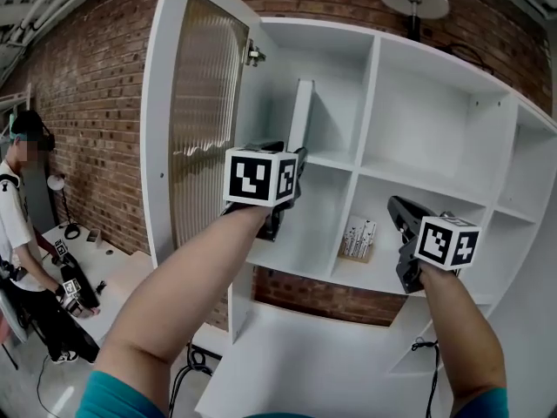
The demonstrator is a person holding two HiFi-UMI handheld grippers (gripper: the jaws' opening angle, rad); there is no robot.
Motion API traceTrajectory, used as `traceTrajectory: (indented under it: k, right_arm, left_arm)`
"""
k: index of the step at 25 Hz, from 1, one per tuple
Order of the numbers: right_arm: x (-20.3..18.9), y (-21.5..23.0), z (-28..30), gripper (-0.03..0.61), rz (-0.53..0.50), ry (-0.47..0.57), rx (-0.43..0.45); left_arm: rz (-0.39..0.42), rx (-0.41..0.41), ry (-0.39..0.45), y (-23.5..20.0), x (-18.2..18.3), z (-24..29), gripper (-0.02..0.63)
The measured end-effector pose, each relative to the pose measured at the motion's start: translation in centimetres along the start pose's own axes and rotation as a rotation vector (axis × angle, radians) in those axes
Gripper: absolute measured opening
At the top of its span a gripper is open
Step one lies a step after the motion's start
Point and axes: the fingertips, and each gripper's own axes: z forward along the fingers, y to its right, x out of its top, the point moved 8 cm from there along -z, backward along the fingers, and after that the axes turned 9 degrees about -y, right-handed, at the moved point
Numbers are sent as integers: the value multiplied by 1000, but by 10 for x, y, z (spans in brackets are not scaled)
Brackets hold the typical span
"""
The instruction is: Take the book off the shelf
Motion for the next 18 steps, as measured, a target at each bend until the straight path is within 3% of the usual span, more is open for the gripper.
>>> traceTrajectory:
  k: [8, 18]
  right_arm:
    - [27, 4, -1, 21, -40, 16, -44]
    - [34, 7, 0, 21, -55, 0, -70]
  left_arm:
    - [48, 42, -61, -8, 35, 32, 254]
    - [0, 97, -149, -17, 62, 85, 295]
